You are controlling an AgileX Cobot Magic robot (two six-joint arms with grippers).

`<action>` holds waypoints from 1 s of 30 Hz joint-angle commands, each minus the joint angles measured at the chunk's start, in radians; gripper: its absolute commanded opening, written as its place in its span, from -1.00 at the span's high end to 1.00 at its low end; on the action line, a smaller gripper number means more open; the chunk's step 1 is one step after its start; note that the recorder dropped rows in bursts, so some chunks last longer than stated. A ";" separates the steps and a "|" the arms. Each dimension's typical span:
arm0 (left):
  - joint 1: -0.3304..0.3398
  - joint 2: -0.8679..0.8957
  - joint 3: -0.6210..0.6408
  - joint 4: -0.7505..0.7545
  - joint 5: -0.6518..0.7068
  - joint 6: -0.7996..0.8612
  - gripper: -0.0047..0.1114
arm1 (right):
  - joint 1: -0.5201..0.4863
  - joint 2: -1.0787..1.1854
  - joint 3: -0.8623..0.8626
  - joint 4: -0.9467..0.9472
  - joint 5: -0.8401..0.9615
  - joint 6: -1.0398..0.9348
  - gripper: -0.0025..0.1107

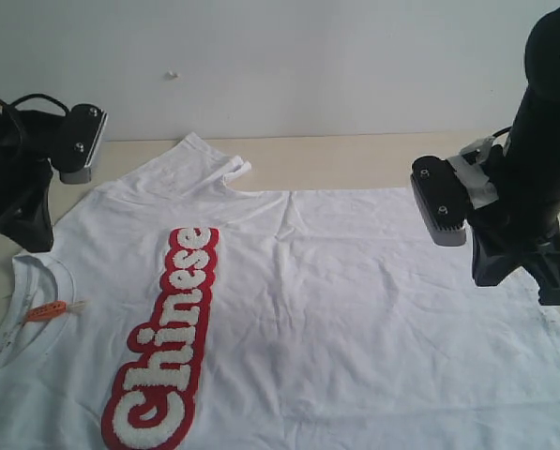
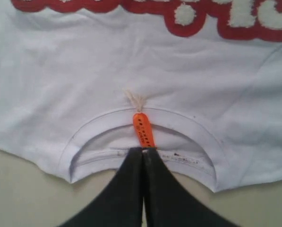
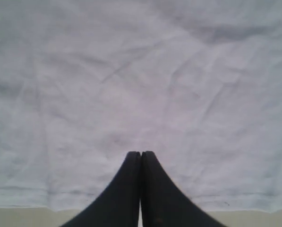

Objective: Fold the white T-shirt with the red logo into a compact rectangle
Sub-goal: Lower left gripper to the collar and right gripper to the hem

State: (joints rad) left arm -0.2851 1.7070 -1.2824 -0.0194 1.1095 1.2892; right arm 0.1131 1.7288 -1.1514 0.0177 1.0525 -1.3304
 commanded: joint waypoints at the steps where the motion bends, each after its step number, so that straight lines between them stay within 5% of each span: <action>1: -0.004 0.017 0.053 -0.025 -0.035 0.002 0.92 | 0.004 0.008 -0.005 0.056 0.015 0.008 0.96; 6: -0.004 0.030 0.097 -0.057 -0.065 0.002 0.52 | 0.004 0.008 -0.005 0.050 -0.010 0.034 0.84; 11: -0.004 0.030 0.111 -0.055 -0.108 -0.001 -0.35 | 0.004 0.008 -0.005 0.050 -0.012 0.034 0.24; 13: -0.004 0.030 0.111 -0.057 -0.136 -0.020 -0.53 | 0.004 0.008 -0.005 0.054 -0.012 0.034 -0.10; 17: -0.004 0.032 0.126 -0.057 -0.132 -0.018 -0.56 | 0.004 0.010 -0.005 0.062 -0.027 0.045 -0.73; 24: -0.004 0.032 0.144 -0.159 -0.175 -0.018 -0.56 | 0.004 0.012 -0.005 0.078 -0.090 0.165 -0.78; 30: -0.004 0.032 0.144 -0.066 -0.174 -0.026 -0.89 | 0.004 0.015 -0.005 -0.035 -0.095 0.129 -0.90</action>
State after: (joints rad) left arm -0.2851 1.7365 -1.1428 -0.1413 0.9372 1.2727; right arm 0.1156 1.7428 -1.1514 0.0440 0.9672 -1.1910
